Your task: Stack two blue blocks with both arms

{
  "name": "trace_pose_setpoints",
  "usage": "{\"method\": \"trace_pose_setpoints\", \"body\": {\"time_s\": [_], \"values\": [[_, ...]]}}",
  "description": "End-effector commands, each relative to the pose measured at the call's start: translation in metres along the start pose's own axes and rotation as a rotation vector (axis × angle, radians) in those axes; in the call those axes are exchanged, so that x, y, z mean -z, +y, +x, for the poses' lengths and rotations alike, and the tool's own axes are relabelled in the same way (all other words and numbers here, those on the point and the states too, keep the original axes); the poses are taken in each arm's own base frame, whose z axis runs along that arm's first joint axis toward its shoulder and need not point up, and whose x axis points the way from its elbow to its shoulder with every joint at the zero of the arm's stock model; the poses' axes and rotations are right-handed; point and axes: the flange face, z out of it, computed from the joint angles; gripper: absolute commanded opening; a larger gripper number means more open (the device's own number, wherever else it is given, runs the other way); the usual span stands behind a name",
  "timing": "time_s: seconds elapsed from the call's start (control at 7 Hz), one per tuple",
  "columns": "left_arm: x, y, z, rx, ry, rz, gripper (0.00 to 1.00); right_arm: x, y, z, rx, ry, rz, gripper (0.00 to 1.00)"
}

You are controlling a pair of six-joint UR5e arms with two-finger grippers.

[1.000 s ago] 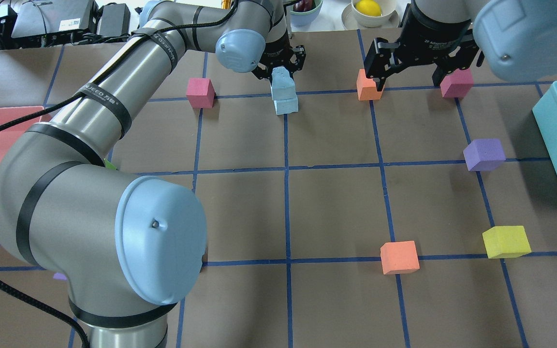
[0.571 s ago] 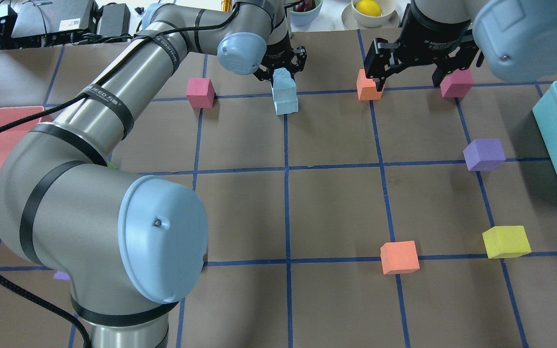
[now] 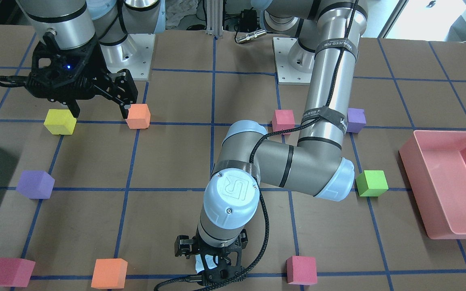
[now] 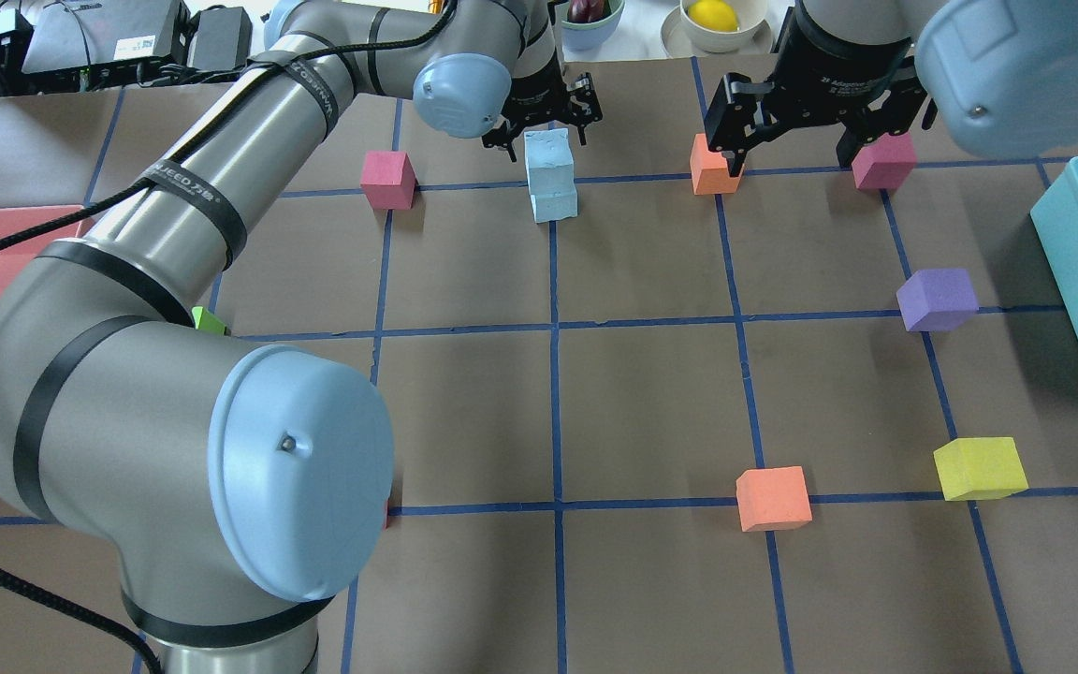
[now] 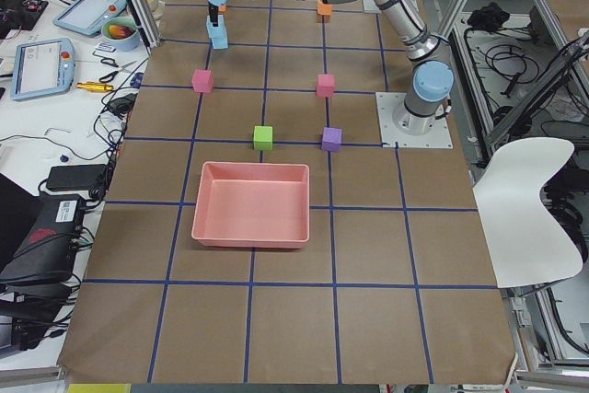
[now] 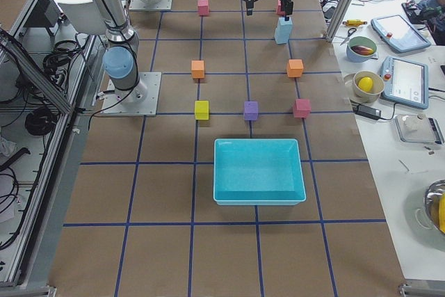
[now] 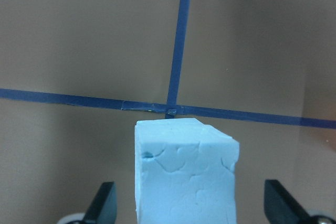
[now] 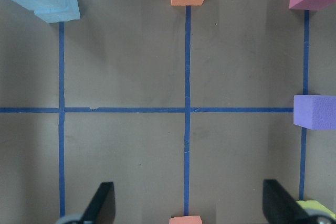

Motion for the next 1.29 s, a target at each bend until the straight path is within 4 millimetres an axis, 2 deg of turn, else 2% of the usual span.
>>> {"method": "trace_pose_setpoints", "body": {"time_s": [0.0, 0.14, 0.29, 0.43, 0.57, 0.71, 0.86, 1.0, 1.14], "values": [[0.089, 0.004, -0.085, -0.187, -0.126, -0.029, 1.0, 0.0, 0.0, 0.0, 0.0, 0.0, 0.0, 1.0], [0.127, 0.031, -0.115, -0.188, -0.134, -0.09, 1.0, 0.0, 0.0, 0.0, 0.0, 0.001, 0.0, 1.0], [0.174, 0.071, -0.126, -0.179, -0.133, -0.089, 1.0, 0.0, 0.0, 0.0, 0.0, 0.0, 0.0, 1.0], [0.216, 0.125, -0.129, -0.178, -0.129, -0.122, 1.0, 0.0, 0.0, 0.0, 0.0, 0.0, 0.0, 1.0], [0.244, 0.167, -0.134, -0.178, -0.135, -0.109, 1.0, 0.0, 0.0, 0.0, 0.0, 0.001, 0.0, 1.0], [0.252, 0.204, -0.141, -0.177, -0.138, -0.12, 1.0, -0.001, 0.0, 0.0, 0.0, 0.0, -0.002, 1.0], [0.237, 0.225, -0.148, -0.17, -0.136, -0.147, 1.0, -0.001, 0.0, 0.0, 0.0, 0.0, -0.002, 1.0], [0.216, 0.226, -0.155, -0.162, -0.134, -0.1, 1.0, -0.001, 0.0, 0.0, 0.0, 0.0, -0.002, 1.0], [0.215, 0.211, -0.169, -0.135, -0.111, -0.003, 1.0, -0.001, 0.0, 0.0, 0.0, 0.0, -0.002, 1.0]]}}
